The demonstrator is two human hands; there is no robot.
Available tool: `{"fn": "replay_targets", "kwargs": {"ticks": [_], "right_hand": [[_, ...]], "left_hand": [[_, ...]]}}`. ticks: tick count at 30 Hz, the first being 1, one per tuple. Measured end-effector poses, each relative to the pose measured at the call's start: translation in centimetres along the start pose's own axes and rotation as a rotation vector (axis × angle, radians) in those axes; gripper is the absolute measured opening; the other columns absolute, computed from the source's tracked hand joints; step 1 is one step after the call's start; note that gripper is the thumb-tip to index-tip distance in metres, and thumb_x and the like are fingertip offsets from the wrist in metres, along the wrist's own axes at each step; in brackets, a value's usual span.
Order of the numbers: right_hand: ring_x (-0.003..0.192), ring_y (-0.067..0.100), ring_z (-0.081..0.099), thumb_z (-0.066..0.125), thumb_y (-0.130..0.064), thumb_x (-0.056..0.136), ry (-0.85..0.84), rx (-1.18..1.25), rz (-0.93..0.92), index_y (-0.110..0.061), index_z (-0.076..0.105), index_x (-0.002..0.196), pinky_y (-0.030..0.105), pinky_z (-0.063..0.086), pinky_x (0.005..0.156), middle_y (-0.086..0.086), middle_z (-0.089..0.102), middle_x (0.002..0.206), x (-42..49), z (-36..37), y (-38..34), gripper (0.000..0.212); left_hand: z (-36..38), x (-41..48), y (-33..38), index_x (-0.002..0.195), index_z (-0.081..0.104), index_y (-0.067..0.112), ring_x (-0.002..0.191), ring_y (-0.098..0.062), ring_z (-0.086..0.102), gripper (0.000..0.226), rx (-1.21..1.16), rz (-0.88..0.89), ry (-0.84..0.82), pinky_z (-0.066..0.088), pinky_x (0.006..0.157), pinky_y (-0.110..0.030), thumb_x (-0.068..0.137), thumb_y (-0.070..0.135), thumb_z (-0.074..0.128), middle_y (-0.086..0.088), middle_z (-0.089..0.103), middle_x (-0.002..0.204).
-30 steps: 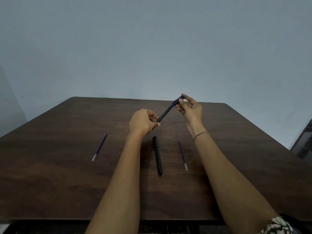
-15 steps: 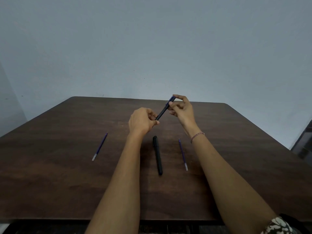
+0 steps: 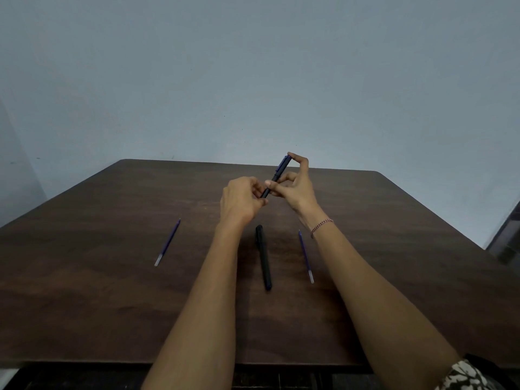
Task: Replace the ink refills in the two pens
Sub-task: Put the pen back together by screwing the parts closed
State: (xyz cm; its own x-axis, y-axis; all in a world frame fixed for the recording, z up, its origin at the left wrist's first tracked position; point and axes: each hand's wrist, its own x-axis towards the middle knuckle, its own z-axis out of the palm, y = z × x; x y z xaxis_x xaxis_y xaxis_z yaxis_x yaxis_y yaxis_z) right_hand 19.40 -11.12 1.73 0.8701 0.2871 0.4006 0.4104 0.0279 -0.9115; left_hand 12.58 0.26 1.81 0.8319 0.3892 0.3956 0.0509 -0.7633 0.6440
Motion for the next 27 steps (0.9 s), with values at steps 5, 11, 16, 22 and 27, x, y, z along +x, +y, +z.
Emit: {"fn": "replay_targets", "kwargs": {"ticks": [5, 11, 16, 22, 27], "right_hand": [[0.070, 0.017, 0.060, 0.071, 0.002, 0.079, -0.003, 0.136, 0.009, -0.024, 0.030, 0.127, 0.029, 0.058, 0.072, 0.008, 0.055, 0.079, 0.1, 0.4, -0.3, 0.069], [0.060, 0.014, 0.059, 0.066, 0.002, 0.084, -0.007, 0.174, 0.059, -0.024, 0.029, 0.118, 0.022, 0.057, 0.063, 0.009, 0.055, 0.077, 0.3, 0.1, -0.1, 0.057], [0.063, 0.013, 0.061, 0.064, 0.001, 0.086, -0.026, 0.243, 0.179, -0.021, 0.028, 0.132, 0.021, 0.056, 0.063, 0.009, 0.058, 0.079, 0.5, -1.1, 0.9, 0.063], [0.074, 0.017, 0.061, 0.062, 0.006, 0.085, -0.008, 0.310, 0.255, -0.018, 0.032, 0.140, 0.019, 0.056, 0.062, 0.010, 0.060, 0.080, 0.9, -3.0, 1.2, 0.067], [0.069, 0.015, 0.063, 0.060, 0.010, 0.084, -0.054, 0.303, 0.339, -0.006, 0.030, 0.143, 0.020, 0.057, 0.061, 0.010, 0.061, 0.076, 1.2, -4.5, 1.5, 0.068]], "left_hand": [[0.1, -0.2, -0.2, 0.086, 0.062, 0.025, 0.080, -0.015, 0.059, 0.016, 0.074, 0.058, 0.063, 0.042, 0.065, -0.027, 0.077, 0.021, 0.074, 0.006, 0.065, 0.086], [0.3, -0.3, 0.0, 0.093, 0.066, 0.021, 0.089, -0.021, 0.062, 0.016, 0.146, 0.104, 0.089, 0.044, 0.066, -0.029, 0.079, 0.018, 0.072, 0.000, 0.067, 0.094], [0.8, -0.4, 0.8, 0.096, 0.069, 0.023, 0.086, -0.015, 0.064, 0.019, 0.098, 0.074, 0.022, 0.048, 0.069, -0.027, 0.078, 0.023, 0.074, 0.005, 0.069, 0.091], [0.6, -0.3, 0.9, 0.121, 0.061, 0.020, 0.085, -0.006, 0.059, 0.053, -0.083, 0.067, -0.289, 0.047, 0.083, -0.023, 0.071, 0.017, 0.079, 0.000, 0.069, 0.110], [0.5, -0.7, 1.1, 0.130, 0.054, 0.014, 0.085, -0.006, 0.057, 0.065, -0.143, 0.106, -0.465, 0.039, 0.074, -0.005, 0.071, 0.010, 0.079, -0.006, 0.064, 0.114]]}}
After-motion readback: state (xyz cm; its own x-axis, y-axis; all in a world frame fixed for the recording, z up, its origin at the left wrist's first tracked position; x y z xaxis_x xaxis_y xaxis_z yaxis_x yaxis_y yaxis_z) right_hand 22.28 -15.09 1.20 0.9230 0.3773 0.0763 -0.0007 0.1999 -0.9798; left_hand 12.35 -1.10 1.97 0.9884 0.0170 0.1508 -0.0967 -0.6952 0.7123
